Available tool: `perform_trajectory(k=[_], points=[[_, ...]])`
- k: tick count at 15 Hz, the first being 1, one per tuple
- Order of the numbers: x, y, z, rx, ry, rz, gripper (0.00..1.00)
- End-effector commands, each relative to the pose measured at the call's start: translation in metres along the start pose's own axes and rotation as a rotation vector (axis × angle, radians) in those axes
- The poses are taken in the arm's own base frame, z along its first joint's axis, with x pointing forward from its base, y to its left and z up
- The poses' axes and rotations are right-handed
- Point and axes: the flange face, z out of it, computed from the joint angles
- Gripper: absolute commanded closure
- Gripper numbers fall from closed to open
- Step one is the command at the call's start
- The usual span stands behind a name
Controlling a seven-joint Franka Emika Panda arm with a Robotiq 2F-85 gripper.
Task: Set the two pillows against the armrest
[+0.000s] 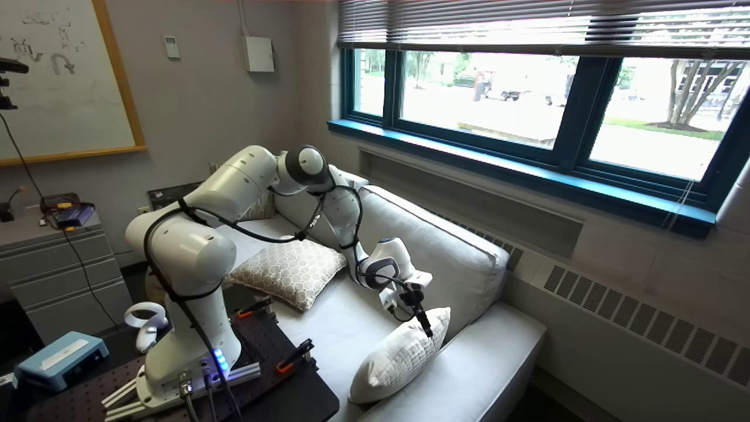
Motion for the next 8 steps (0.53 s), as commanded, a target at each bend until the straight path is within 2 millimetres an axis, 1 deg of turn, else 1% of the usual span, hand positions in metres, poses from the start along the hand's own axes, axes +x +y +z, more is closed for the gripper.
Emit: perform_trajectory(k=[1, 2, 4, 5, 6, 7, 8], points=[[0.009, 0.007, -0.028, -0.011, 0.048, 0.023, 0.0], [0.012, 0.008, -0.036, -0.012, 0.066, 0.026, 0.0], [0.017, 0.012, -0.062, -0.001, 0.106, 0.037, 0.0], [0.017, 0.012, -0.076, 0.019, 0.119, 0.036, 0.0], [0.015, 0.009, -0.096, 0.056, 0.131, 0.019, 0.0], [0.012, 0.001, -0.115, 0.12, 0.143, -0.01, 0.0], [0.008, -0.017, -0.133, 0.176, 0.162, -0.036, 0.0]])
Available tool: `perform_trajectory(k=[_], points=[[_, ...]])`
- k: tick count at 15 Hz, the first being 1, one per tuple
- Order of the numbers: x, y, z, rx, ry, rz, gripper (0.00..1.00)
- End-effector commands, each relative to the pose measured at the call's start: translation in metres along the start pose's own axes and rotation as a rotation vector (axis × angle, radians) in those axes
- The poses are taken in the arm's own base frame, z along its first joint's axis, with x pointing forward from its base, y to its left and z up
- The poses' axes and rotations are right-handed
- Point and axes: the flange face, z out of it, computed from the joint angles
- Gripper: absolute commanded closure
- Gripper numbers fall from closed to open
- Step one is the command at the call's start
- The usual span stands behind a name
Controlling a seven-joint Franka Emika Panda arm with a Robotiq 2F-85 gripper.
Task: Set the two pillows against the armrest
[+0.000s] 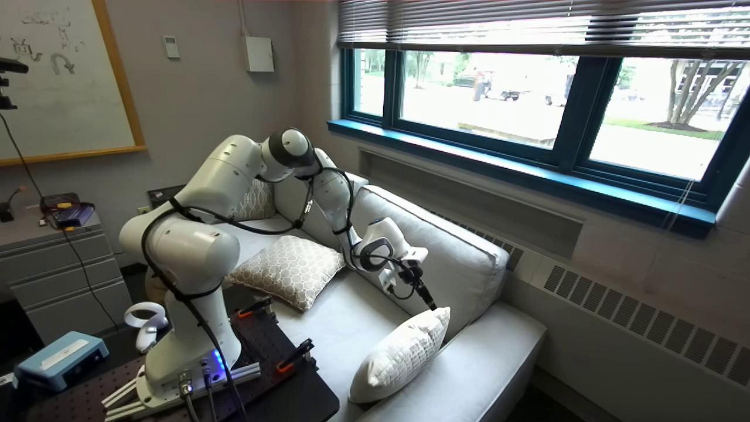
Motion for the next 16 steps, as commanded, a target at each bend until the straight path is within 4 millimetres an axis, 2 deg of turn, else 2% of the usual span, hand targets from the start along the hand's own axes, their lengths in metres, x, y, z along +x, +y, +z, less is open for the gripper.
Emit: perform_trajectory(k=[1, 4, 7, 8, 9, 10, 14, 16], points=[[-0.01, -0.031, -0.079, 0.189, 0.017, -0.046, 0.0], [-0.032, -0.083, -0.139, 0.341, 0.027, -0.091, 0.0], [-0.069, -0.144, -0.197, 0.496, 0.01, -0.152, 0.0], [-0.05, -0.132, -0.163, 0.419, 0.021, -0.115, 0.0], [-0.059, -0.145, -0.177, 0.449, 0.014, -0.123, 0.0], [-0.061, -0.147, -0.179, 0.451, 0.014, -0.124, 0.0], [-0.053, -0.13, -0.159, 0.414, 0.01, -0.102, 0.0], [-0.042, -0.116, -0.14, 0.406, 0.005, -0.11, 0.0]])
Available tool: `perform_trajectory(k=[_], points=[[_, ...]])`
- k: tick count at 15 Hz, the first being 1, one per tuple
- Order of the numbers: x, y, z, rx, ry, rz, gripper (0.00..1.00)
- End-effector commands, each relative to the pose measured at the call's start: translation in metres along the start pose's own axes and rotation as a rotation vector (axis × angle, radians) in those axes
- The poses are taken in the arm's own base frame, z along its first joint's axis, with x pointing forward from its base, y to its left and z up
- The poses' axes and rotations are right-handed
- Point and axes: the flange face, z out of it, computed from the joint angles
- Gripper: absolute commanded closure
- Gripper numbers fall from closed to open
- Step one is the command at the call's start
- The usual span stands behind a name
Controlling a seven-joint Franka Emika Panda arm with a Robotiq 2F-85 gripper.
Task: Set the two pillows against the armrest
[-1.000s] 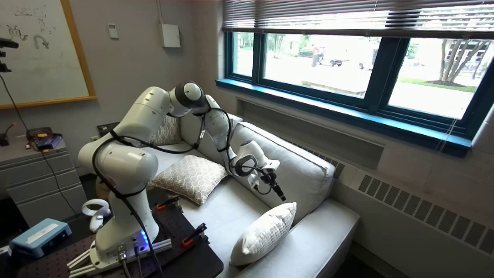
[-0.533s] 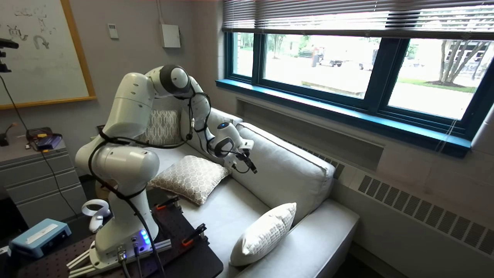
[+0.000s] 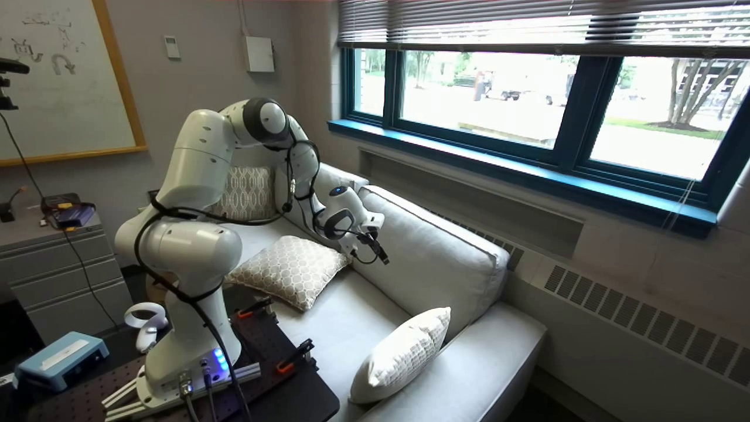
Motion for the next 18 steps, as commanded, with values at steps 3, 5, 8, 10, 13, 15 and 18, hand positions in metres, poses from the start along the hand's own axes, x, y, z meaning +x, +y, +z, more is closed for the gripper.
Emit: perform_trajectory(k=[3, 5, 8, 10, 13, 15, 18], points=[[0.016, 0.032, 0.046, 0.024, -0.055, -0.044, 0.0], [0.013, 0.032, 0.074, 0.068, -0.095, -0.063, 0.0], [-0.009, 0.025, 0.114, 0.107, -0.2, -0.065, 0.0], [-0.036, 0.013, 0.135, 0.134, -0.264, -0.081, 0.0], [-0.091, -0.01, 0.157, 0.23, -0.308, -0.146, 0.0], [-0.135, -0.025, 0.167, 0.3, -0.334, -0.195, 0.0], [-0.21, -0.046, 0.167, 0.404, -0.373, -0.244, 0.0]])
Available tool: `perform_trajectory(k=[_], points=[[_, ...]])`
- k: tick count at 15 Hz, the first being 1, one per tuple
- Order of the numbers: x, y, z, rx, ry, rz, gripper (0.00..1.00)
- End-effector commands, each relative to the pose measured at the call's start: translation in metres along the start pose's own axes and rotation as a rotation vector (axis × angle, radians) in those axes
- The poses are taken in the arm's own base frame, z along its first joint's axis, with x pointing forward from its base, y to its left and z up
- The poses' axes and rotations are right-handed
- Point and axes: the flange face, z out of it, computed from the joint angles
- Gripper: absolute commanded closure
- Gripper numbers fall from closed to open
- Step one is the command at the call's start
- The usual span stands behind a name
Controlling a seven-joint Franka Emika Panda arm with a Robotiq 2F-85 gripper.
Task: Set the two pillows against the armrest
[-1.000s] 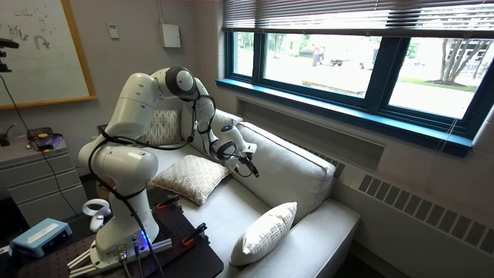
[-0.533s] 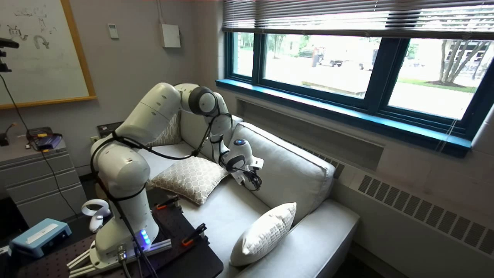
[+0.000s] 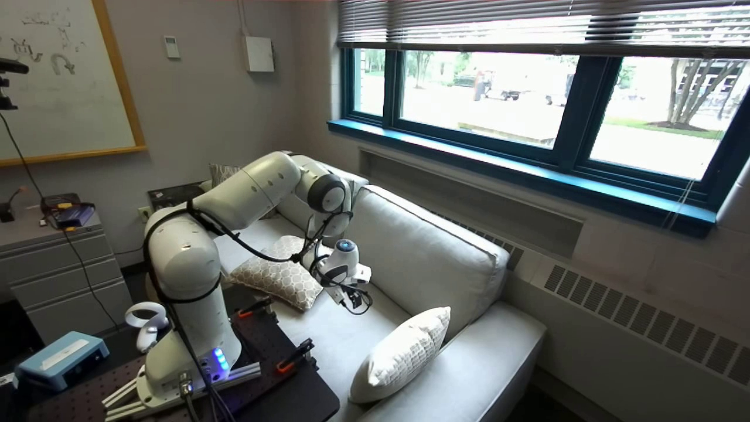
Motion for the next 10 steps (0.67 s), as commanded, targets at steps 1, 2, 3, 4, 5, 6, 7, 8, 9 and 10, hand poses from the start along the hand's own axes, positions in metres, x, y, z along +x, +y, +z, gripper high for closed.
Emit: perform_trajectory(k=[1, 2, 3, 4, 5, 6, 7, 8, 9, 10], points=[[-0.065, -0.031, 0.035, 0.113, -0.034, -0.092, 0.0], [-0.084, -0.039, 0.04, 0.117, -0.062, -0.139, 0.0], [-0.06, -0.028, 0.034, 0.083, -0.047, -0.077, 0.0], [-0.077, -0.034, 0.041, 0.098, -0.064, -0.098, 0.0], [-0.087, -0.038, 0.045, 0.105, -0.072, -0.109, 0.0], [-0.09, -0.04, 0.047, 0.107, -0.073, -0.114, 0.0], [-0.089, -0.04, 0.046, 0.107, -0.071, -0.116, 0.0], [-0.088, -0.039, 0.046, 0.107, -0.067, -0.117, 0.0], [-0.086, -0.039, 0.045, 0.107, -0.065, -0.118, 0.0], [-0.084, -0.034, 0.041, 0.111, -0.053, -0.112, 0.0]])
